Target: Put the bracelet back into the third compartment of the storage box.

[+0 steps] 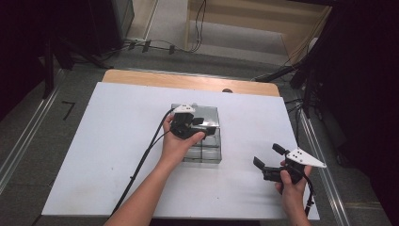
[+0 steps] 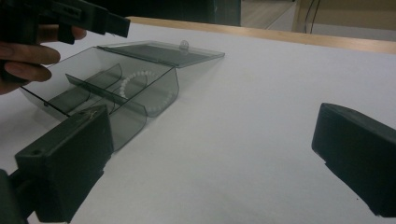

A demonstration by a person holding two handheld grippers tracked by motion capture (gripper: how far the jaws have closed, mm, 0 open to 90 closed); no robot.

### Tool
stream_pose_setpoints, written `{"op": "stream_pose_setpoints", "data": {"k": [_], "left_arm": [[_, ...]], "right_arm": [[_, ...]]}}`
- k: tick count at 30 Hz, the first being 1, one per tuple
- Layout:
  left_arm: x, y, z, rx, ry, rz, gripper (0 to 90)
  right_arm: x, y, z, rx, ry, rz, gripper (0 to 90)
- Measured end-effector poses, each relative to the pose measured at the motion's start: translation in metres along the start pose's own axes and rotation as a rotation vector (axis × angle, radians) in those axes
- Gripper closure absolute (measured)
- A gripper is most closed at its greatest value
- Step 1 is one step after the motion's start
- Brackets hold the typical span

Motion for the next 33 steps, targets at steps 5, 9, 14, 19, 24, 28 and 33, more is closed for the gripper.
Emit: {"op": "stream_pose_setpoints", "data": {"k": [5,9,14,19,24,28,33], "left_arm": [[0.001,0.012,-0.001,0.028,-0.016,-0.001,21.6],[0.0,0.019,0.0,0.048,-0.024,0.01,18.0],[0.0,0.031,0.001,0.055,-0.033,0.002,13.7],[-0.003,0.042,0.003,0.075,-0.027,-0.008,10.1],[-0.005,0.054,0.004,0.085,-0.023,-0.019,8.8],[-0.007,0.063,0.005,0.09,-0.025,-0.024,4.1],[-0.009,0.071,0.006,0.093,-0.028,-0.024,4.1]], "right_arm": [[-0.001,0.0,0.0,-0.002,0.007,0.002,0.0],[-0.002,-0.002,0.0,-0.004,0.009,0.003,0.0],[-0.003,-0.004,0.0,-0.011,0.017,0.003,0.0],[-0.002,-0.004,0.0,-0.007,0.014,0.005,0.0],[-0.004,-0.004,-0.001,-0.007,0.013,0.004,0.0],[-0.005,-0.005,-0.001,-0.01,0.008,0.002,0.0],[-0.008,-0.006,-0.004,0.006,0.008,-0.002,0.0]]}}
Point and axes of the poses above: each handheld gripper's, and its own axes: y roughly backward along the jaws, z roughly out of its underside, x roughly to its right, the point moved 1 cm from there along -y, roughly forward along the jaws, and after that the axes turned 5 degrees about z, right-handed, at the moved point
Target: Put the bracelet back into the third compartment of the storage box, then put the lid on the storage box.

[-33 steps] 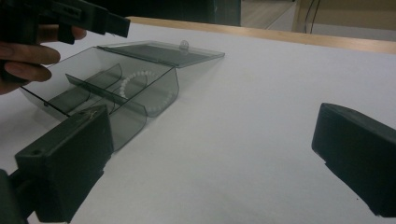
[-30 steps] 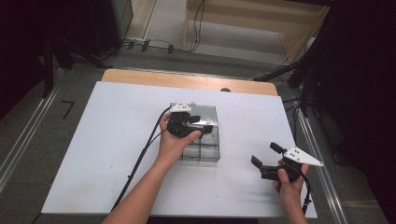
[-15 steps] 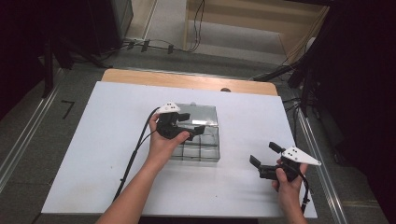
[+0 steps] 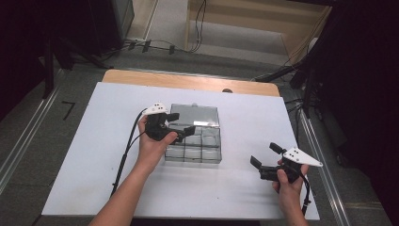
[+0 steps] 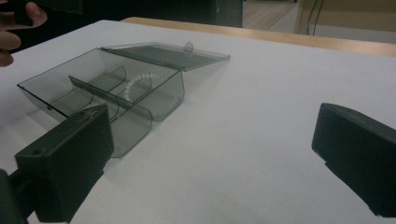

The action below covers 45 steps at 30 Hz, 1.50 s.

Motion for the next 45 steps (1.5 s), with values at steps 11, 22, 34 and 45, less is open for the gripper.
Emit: {"op": "stream_pose_setpoints", "data": {"k": [11,22,34,45], "left_arm": [[-0.004,0.015,-0.001,0.026,-0.004,-0.011,1.1],[-0.013,0.027,-0.003,0.048,-0.01,-0.013,0.0],[-0.024,0.033,-0.005,0.052,0.004,-0.036,0.0],[-0.035,0.035,-0.004,0.052,0.025,-0.053,0.0]], "right_arm": [[-0.009,-0.007,-0.007,0.006,0.003,-0.023,0.0],[-0.015,-0.017,-0.018,0.002,0.005,-0.058,0.0],[-0.02,-0.032,-0.035,0.006,0.007,-0.085,0.0],[-0.019,-0.047,-0.045,0.01,-0.005,-0.099,0.0]]}}
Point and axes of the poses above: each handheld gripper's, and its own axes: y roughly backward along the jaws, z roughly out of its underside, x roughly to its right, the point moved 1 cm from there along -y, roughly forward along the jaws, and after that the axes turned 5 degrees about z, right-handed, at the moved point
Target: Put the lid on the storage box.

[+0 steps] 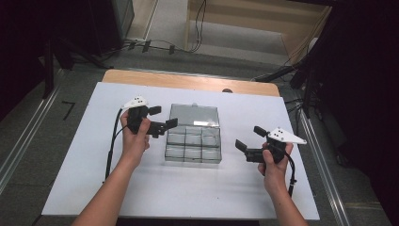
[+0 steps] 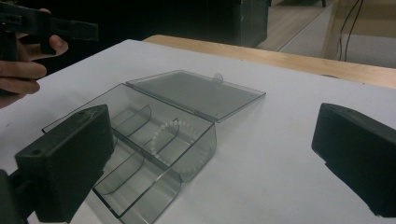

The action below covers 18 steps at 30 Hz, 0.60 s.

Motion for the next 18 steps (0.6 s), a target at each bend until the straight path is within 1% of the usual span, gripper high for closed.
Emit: {"op": "stream_pose_setpoints", "data": {"k": [7,18], "left_arm": [[-0.005,0.0,0.001,-0.006,0.008,-0.007,0.0],[-0.012,-0.004,0.003,-0.016,0.017,-0.015,0.0]], "right_arm": [[0.002,-0.008,-0.003,-0.009,-0.031,-0.017,0.0],[-0.001,-0.026,-0.013,-0.029,-0.012,-0.018,0.0]]}}
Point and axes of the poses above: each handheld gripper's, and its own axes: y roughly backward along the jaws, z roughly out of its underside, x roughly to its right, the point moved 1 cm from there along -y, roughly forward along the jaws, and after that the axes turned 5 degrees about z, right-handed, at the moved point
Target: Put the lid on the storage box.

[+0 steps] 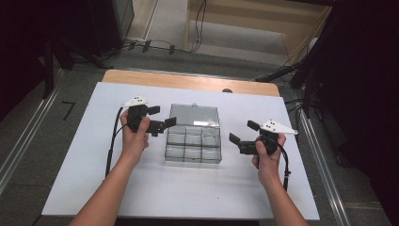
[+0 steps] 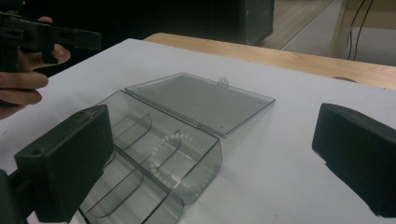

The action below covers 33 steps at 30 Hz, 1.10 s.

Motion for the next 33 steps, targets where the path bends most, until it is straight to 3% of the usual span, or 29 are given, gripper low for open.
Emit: {"op": "stream_pose_setpoints", "data": {"k": [8,19,25,33], "left_arm": [[-0.005,-0.003,0.0,-0.004,0.013,-0.01,0.0],[-0.013,-0.016,-0.002,-0.052,0.022,-0.03,0.7],[-0.024,-0.021,0.001,-0.047,0.071,-0.047,2.3],[-0.033,-0.027,0.003,-0.074,0.1,-0.074,6.3]], "right_arm": [[0.002,-0.013,-0.006,-0.013,-0.008,-0.005,0.0],[0.008,-0.037,-0.012,-0.05,-0.033,-0.016,0.0],[0.009,-0.051,-0.016,-0.076,-0.042,-0.03,0.0],[0.009,-0.071,-0.018,-0.114,-0.062,-0.038,0.0]]}}
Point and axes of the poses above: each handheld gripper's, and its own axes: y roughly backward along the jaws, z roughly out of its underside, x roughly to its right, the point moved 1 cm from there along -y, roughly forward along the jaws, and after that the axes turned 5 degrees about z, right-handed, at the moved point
